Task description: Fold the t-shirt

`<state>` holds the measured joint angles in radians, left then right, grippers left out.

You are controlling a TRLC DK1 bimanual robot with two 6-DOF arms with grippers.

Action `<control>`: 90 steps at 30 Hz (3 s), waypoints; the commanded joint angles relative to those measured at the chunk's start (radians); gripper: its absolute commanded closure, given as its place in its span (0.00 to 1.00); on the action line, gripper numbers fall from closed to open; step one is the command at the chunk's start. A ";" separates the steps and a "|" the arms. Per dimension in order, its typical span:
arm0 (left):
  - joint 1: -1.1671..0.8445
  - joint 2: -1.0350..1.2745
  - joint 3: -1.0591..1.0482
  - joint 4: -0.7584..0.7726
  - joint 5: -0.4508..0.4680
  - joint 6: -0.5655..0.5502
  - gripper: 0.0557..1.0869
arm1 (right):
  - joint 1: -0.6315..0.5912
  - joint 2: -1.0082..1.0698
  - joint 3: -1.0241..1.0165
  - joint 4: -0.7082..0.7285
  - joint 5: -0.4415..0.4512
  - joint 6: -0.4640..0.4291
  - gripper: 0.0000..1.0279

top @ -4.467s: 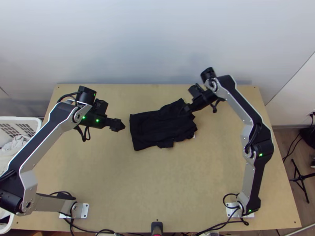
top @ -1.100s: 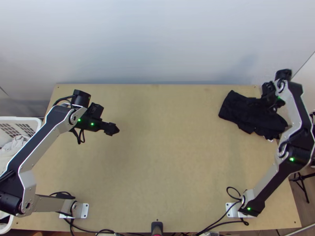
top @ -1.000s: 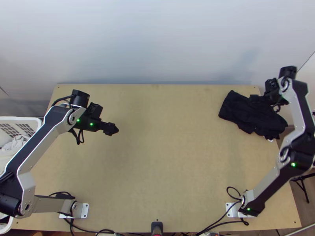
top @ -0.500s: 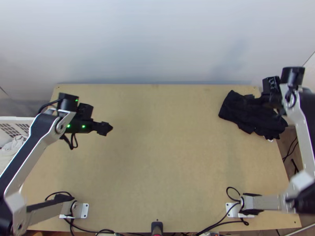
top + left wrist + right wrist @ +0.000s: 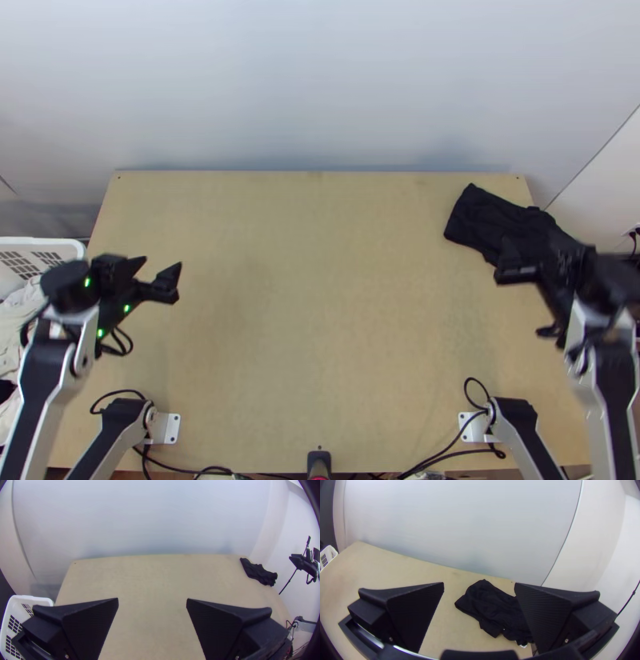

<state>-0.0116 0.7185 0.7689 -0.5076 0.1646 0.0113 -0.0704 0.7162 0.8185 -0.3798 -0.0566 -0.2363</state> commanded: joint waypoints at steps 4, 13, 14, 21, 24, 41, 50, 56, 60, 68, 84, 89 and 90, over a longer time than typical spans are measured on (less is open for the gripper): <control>0.068 -0.352 -0.284 0.221 -0.014 0.018 0.04 | 0.034 -0.403 -0.374 0.254 -0.002 -0.089 0.04; 0.117 -0.488 -0.444 0.417 -0.010 -0.057 0.04 | -0.022 -0.667 -0.576 0.509 0.014 -0.129 0.04; 0.117 -0.493 -0.468 0.442 -0.010 -0.056 0.04 | -0.016 -0.669 -0.584 0.484 0.014 -0.124 0.04; 0.140 -0.640 -0.622 0.575 -0.008 -0.082 0.04 | -0.009 -0.718 -0.711 0.478 0.014 -0.037 0.04; 0.147 -0.722 -0.657 0.572 -0.007 -0.085 0.04 | -0.011 -0.718 -0.756 0.478 0.014 0.000 0.04; 0.165 -0.720 -0.750 0.575 -0.005 -0.106 0.04 | 0.075 -0.721 -0.815 0.427 0.014 -0.001 0.04; 0.162 -0.720 -0.770 0.552 -0.002 -0.102 0.04 | 0.046 -0.699 -0.811 0.377 0.026 -0.057 0.04; 0.159 -0.719 -0.769 0.538 -0.005 -0.093 0.04 | 0.038 -0.716 -0.811 0.377 0.028 -0.038 0.04; 0.162 -0.719 -0.769 0.534 -0.013 -0.082 0.04 | 0.038 -0.718 -0.811 0.378 0.028 -0.038 0.04; 0.162 -0.719 -0.769 0.534 -0.019 -0.082 0.04 | 0.038 -0.718 -0.811 0.378 0.028 -0.038 0.04; 0.163 -0.719 -0.769 0.532 -0.020 -0.080 0.04 | 0.038 -0.718 -0.811 0.378 0.028 -0.038 0.04; 0.162 -0.719 -0.769 0.532 -0.020 -0.082 0.04 | 0.038 -0.718 -0.811 0.377 0.028 -0.038 0.04; 0.163 -0.719 -0.769 0.532 -0.020 -0.080 0.04 | 0.038 -0.718 -0.811 0.377 0.028 -0.038 0.04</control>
<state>0.1516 -0.0002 -0.0002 0.0261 0.1444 -0.0708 -0.0322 -0.0021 0.0074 -0.0017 -0.0265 -0.2737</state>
